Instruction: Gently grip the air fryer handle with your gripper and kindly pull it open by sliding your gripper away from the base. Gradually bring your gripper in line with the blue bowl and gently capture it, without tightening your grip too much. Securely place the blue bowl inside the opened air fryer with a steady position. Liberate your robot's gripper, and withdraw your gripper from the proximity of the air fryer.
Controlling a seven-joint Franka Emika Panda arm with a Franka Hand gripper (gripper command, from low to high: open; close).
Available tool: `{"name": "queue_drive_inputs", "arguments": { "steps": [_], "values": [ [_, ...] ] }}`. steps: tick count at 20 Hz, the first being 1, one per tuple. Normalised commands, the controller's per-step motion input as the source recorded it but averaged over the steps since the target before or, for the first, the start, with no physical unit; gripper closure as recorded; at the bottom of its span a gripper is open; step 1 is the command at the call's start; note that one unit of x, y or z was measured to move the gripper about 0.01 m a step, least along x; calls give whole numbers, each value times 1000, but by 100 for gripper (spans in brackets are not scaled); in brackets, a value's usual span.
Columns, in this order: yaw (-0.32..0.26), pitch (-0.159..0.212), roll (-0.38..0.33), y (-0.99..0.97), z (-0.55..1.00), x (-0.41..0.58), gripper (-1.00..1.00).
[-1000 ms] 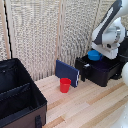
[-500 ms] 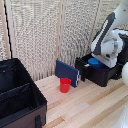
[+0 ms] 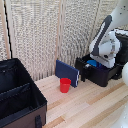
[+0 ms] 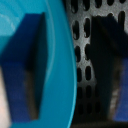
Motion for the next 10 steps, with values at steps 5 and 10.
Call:
{"name": "queue_drive_inputs", "arguments": {
  "steps": [5,10],
  "values": [
    [9,50,7,-29,883,34,-100],
    [-15,171,-5,81,802,111,-100]
  ]
}}
